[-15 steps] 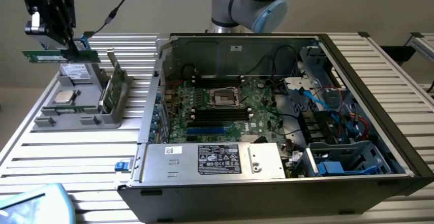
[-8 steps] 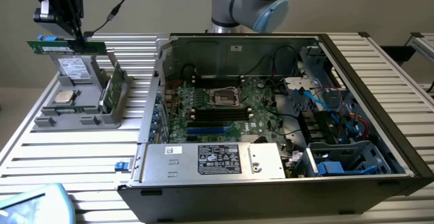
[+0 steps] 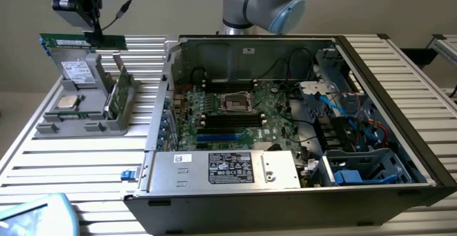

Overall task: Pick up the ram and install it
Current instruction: 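Pick up the ram and move it above insertion slot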

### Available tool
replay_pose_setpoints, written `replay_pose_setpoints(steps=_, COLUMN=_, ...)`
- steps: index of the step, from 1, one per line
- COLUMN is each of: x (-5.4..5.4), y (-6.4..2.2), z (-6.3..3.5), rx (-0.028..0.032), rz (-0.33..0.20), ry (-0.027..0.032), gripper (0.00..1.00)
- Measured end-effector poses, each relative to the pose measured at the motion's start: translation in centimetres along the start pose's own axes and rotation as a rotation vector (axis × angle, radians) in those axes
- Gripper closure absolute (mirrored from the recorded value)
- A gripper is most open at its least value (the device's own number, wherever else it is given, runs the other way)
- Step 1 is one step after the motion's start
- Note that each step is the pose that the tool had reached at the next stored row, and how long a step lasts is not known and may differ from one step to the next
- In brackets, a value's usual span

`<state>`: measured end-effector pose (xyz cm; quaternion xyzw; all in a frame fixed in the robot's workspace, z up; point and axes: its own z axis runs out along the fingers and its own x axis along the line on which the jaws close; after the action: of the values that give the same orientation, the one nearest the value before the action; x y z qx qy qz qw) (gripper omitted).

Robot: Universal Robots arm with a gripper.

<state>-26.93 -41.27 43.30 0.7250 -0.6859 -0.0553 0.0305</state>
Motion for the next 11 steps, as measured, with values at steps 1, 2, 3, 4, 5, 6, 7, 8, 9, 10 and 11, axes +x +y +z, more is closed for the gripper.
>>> replay_pose_setpoints(steps=1, x=0.0, y=-0.39, z=-0.32, rx=-0.0002, rz=0.000, ry=-0.0004, gripper=0.87)
replay_pose_setpoints(steps=2, x=0.1, y=-0.78, z=-0.60, rx=-0.0001, rz=0.000, ry=-0.0010, gripper=0.87)
replay_pose_setpoints(steps=3, x=0.1, y=-1.13, z=-0.86, rx=-0.0001, rz=-0.001, ry=-0.0018, gripper=0.87)
replay_pose_setpoints(steps=4, x=0.1, y=-1.46, z=-1.04, rx=0.0000, rz=-0.001, ry=-0.0028, gripper=0.87)
replay_pose_setpoints(steps=5, x=0.2, y=-1.74, z=-1.21, rx=0.0000, rz=-0.002, ry=-0.0040, gripper=0.87)
replay_pose_setpoints(steps=6, x=0.2, y=-2.02, z=-1.35, rx=0.0002, rz=-0.002, ry=-0.0054, gripper=0.87)
replay_pose_setpoints(steps=7, x=0.3, y=-2.30, z=-1.47, rx=0.0002, rz=-0.003, ry=-0.0066, gripper=0.87)
replay_pose_setpoints(steps=8, x=0.3, y=-2.57, z=-1.58, rx=0.0003, rz=-0.004, ry=-0.0075, gripper=0.87)
replay_pose_setpoints(steps=9, x=0.3, y=-2.86, z=-1.69, rx=0.0002, rz=-0.004, ry=-0.0083, gripper=0.87)
replay_pose_setpoints(steps=10, x=0.4, y=-3.13, z=-1.81, rx=0.0001, rz=-0.005, ry=-0.0096, gripper=0.87)
replay_pose_setpoints(steps=11, x=0.4, y=-3.42, z=-1.90, rx=0.0003, rz=-0.005, ry=-0.0107, gripper=0.87)
